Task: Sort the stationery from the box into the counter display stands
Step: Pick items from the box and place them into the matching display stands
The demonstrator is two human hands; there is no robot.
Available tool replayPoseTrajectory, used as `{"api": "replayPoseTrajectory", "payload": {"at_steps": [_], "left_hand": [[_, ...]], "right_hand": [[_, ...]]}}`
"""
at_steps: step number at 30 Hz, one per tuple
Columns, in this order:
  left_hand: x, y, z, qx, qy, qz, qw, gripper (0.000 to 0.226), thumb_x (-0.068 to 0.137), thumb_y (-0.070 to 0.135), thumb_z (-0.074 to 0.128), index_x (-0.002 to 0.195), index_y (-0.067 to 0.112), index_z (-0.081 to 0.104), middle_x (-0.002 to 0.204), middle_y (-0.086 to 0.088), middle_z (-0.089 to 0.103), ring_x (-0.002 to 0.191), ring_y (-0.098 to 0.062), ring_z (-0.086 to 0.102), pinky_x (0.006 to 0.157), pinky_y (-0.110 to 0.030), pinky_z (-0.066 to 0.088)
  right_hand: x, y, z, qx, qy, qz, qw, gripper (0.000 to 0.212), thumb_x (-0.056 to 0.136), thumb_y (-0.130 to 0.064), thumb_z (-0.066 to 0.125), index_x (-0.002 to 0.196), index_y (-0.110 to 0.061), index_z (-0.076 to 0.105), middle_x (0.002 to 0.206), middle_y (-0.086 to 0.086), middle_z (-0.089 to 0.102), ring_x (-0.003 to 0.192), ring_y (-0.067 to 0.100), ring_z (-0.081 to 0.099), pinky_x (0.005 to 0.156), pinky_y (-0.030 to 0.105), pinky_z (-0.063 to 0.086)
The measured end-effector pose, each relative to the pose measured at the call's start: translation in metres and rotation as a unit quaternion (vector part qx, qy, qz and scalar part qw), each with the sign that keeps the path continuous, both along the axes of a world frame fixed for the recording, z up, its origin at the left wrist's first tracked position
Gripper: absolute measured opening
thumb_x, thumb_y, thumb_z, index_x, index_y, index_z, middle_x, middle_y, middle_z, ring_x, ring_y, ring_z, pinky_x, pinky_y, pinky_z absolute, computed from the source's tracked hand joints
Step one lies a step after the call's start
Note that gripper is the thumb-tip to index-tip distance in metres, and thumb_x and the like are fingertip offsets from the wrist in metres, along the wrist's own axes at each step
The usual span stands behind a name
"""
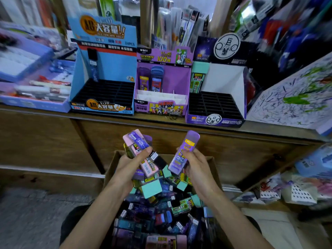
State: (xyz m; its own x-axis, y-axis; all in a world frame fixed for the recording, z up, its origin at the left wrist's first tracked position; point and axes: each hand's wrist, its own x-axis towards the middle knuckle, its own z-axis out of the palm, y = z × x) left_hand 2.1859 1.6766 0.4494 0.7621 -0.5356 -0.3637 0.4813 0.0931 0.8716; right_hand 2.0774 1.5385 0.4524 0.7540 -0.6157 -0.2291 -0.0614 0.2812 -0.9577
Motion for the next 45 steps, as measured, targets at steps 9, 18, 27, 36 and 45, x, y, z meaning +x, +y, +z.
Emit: {"api": "replayPoseTrajectory", "payload": {"at_steps": [9,18,27,36,45], "left_hand": [[0.038,-0.001,0.055,-0.022,-0.073,0.038,0.996,0.009,0.079,0.025,0.068,0.084,0.02,0.064,0.065,0.005,0.073,0.054,-0.008,0.068,0.041,-0.017,0.047],[0.066,0.016,0.078,-0.061,-0.095,0.045,0.993,0.016,0.075,0.025,0.069,0.09,0.02,0.067,0.073,0.003,0.074,0.063,-0.011,0.07,0.048,-0.02,0.051],[0.072,0.02,0.079,-0.073,-0.094,0.037,0.992,0.025,0.067,0.031,0.071,0.091,0.024,0.069,0.08,0.0,0.074,0.069,-0.015,0.071,0.052,-0.022,0.053],[0.074,0.024,0.082,-0.058,-0.103,0.018,0.993,0.021,0.066,0.036,0.071,0.086,0.029,0.072,0.081,0.0,0.074,0.069,-0.016,0.071,0.05,-0.025,0.053],[0.073,0.022,0.084,-0.057,-0.103,0.024,0.993,0.028,0.066,0.033,0.071,0.092,0.024,0.068,0.081,-0.001,0.074,0.07,-0.015,0.071,0.051,-0.022,0.052]], "right_hand": [[0.056,-0.034,0.09,-0.167,-0.113,0.048,0.978,0.024,0.092,-0.003,0.053,0.109,-0.02,0.058,0.095,0.001,0.068,0.084,0.009,0.066,0.068,0.02,0.054],[0.144,-0.029,0.158,-0.41,-0.116,0.034,0.904,0.013,0.091,-0.018,0.06,0.097,-0.027,0.053,0.083,-0.006,0.062,0.076,0.007,0.061,0.071,0.02,0.048],[0.168,-0.041,0.162,-0.527,-0.076,0.048,0.845,0.024,0.09,-0.025,0.062,0.108,-0.011,0.056,0.099,0.01,0.065,0.096,0.026,0.058,0.085,0.046,0.047],[0.171,-0.051,0.157,-0.519,-0.076,0.052,0.85,0.026,0.088,-0.021,0.064,0.11,-0.022,0.049,0.1,0.004,0.065,0.097,0.017,0.06,0.089,0.041,0.048],[0.176,-0.048,0.146,-0.576,-0.05,0.016,0.816,0.032,0.085,-0.019,0.068,0.113,-0.016,0.053,0.097,0.0,0.052,0.097,0.022,0.053,0.088,0.04,0.046]]}}
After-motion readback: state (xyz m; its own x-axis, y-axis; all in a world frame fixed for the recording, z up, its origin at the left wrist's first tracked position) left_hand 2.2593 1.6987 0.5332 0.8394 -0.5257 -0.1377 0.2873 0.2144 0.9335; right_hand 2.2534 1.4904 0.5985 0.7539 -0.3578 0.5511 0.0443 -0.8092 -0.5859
